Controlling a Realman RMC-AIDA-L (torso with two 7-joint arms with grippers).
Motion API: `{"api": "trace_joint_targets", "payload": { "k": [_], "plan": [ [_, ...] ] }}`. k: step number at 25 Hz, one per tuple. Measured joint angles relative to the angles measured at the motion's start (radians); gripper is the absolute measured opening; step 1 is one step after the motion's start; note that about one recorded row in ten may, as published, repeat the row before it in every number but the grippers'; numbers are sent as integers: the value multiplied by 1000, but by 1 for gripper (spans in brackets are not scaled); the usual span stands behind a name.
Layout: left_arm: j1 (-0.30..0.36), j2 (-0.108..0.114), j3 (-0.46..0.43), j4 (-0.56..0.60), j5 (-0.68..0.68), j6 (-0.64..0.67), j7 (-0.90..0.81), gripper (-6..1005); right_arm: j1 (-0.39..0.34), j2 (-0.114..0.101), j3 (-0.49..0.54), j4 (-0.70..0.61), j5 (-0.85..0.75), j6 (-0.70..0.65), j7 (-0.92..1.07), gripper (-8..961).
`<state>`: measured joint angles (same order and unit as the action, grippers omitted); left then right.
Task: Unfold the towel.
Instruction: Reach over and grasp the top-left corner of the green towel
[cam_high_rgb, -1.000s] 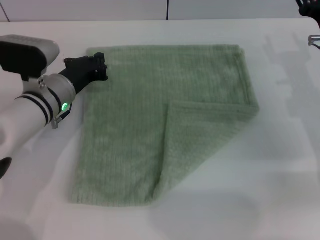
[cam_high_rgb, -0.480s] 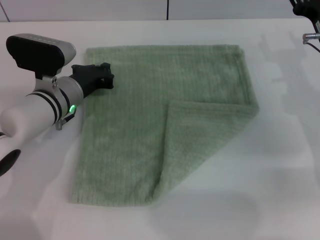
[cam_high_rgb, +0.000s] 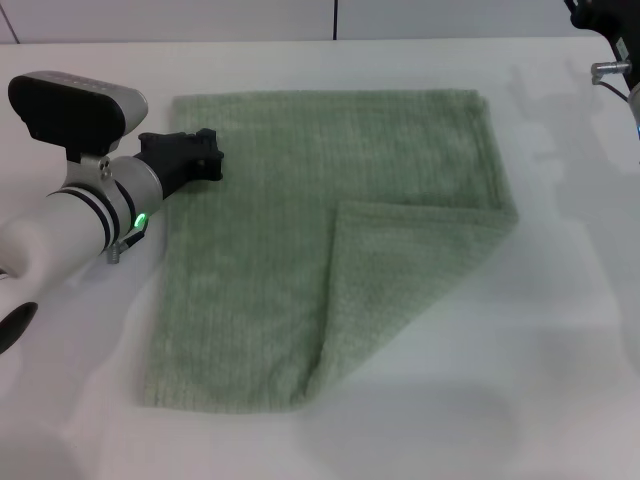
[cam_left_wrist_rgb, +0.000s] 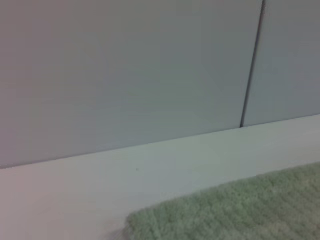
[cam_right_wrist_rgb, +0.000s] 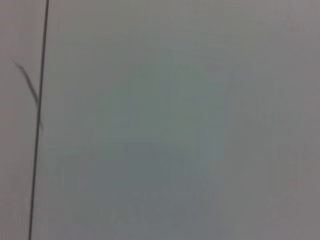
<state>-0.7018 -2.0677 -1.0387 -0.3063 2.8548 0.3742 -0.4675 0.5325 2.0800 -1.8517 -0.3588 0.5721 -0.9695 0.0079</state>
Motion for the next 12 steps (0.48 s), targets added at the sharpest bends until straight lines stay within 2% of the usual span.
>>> {"api": "trace_joint_targets", "payload": {
  "k": [12],
  "plan": [
    [3,1,-7,17,-2,0,-3,-2,9,0,-14,-44,0,85,0,781]
  ]
}}
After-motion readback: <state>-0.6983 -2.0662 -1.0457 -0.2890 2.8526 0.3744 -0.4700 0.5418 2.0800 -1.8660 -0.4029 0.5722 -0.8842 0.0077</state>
